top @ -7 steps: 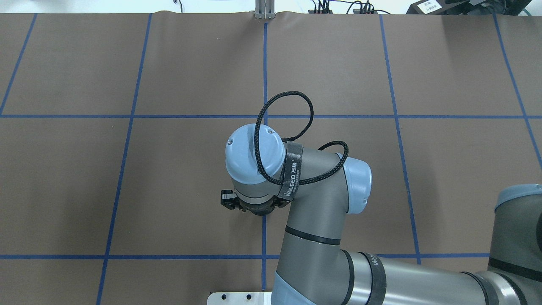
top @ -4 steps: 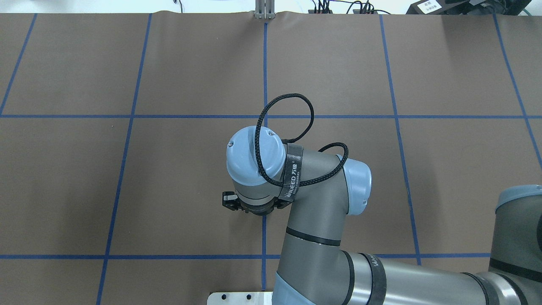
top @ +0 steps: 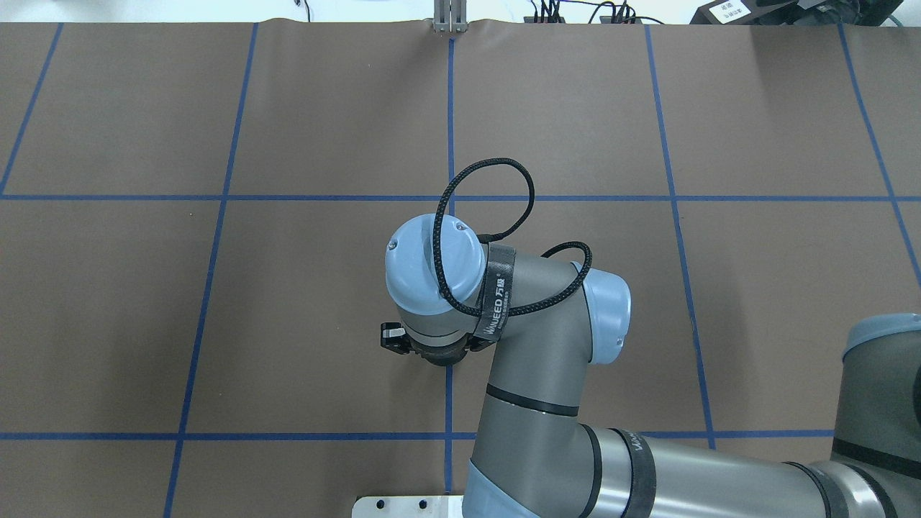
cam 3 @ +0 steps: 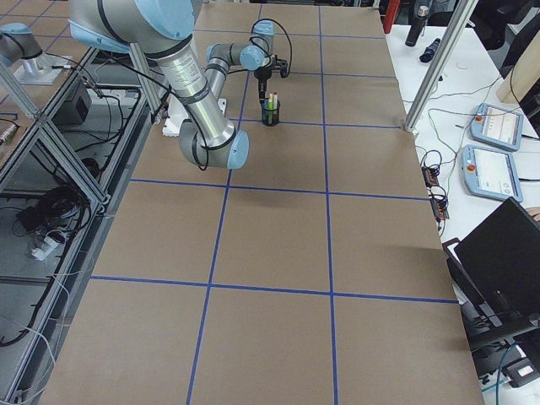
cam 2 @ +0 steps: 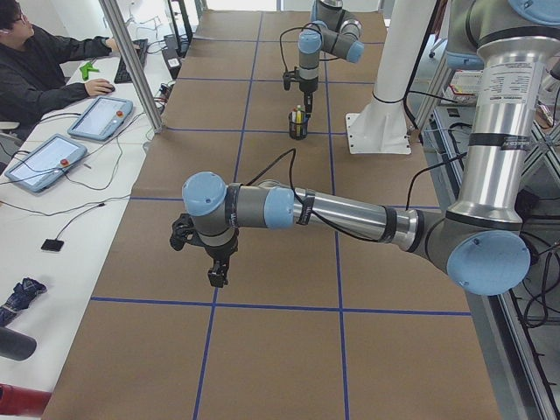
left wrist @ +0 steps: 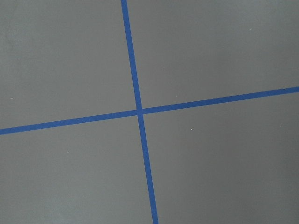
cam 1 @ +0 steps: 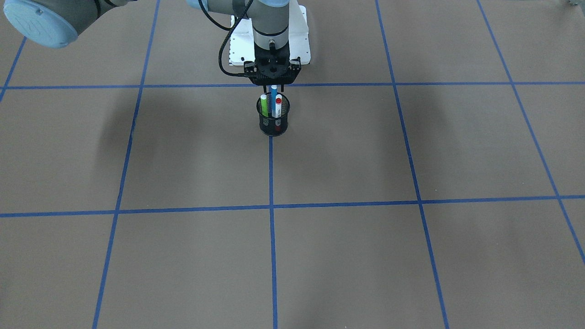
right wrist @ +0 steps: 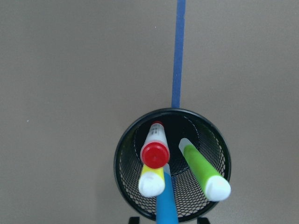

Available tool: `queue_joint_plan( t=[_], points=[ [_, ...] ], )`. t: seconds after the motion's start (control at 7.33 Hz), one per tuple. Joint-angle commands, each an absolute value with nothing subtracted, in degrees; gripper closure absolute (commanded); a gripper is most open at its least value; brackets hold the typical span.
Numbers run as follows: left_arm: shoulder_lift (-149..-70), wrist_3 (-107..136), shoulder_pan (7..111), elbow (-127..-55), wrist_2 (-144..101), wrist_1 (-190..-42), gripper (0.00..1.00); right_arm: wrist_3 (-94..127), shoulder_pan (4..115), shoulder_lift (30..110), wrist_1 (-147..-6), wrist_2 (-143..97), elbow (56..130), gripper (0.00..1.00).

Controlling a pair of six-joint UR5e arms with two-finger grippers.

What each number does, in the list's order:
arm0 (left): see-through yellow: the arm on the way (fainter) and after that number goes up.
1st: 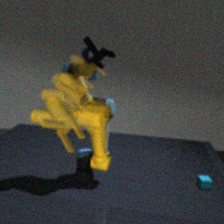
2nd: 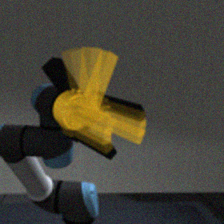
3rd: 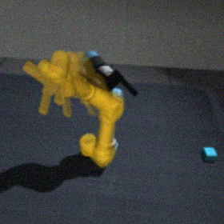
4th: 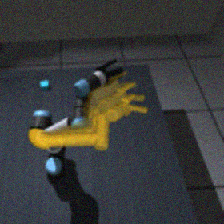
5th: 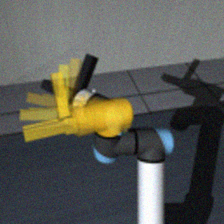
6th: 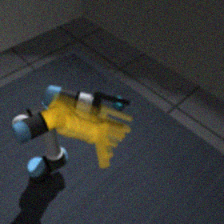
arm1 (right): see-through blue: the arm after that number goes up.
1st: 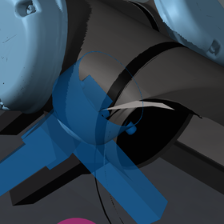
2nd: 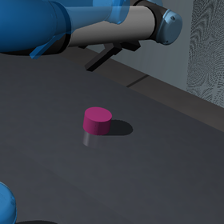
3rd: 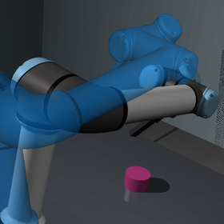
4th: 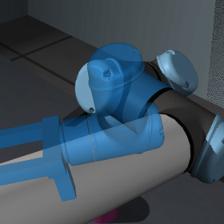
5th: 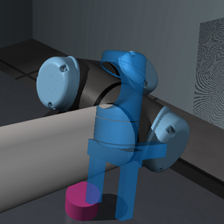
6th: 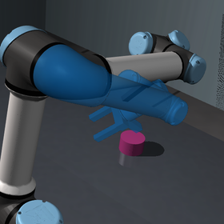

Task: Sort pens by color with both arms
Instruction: 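Lower the right gripper into the cup and grasp the blue marker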

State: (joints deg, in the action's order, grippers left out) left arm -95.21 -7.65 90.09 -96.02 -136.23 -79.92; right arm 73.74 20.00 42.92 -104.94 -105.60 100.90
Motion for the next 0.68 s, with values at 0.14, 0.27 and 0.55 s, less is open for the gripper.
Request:
queue_joint_plan(
  t=[0.14, 0.27, 0.55],
  points=[
    [-95.3, -7.6, 90.1, -96.3, -136.2, -79.9, 0.00, 73.7, 20.1, 42.9, -104.8, -105.5, 100.9, 0.87],
    [-95.3, -7.6, 90.1, -96.2, -136.2, -79.9, 0.00, 73.7, 20.1, 43.0, -104.2, -105.5, 100.9, 1.00],
    [-95.5, -7.6, 90.1, -96.2, -136.2, -79.9, 0.00, 73.7, 20.1, 42.8, -104.2, -104.6, 101.1, 1.00]
  ],
)
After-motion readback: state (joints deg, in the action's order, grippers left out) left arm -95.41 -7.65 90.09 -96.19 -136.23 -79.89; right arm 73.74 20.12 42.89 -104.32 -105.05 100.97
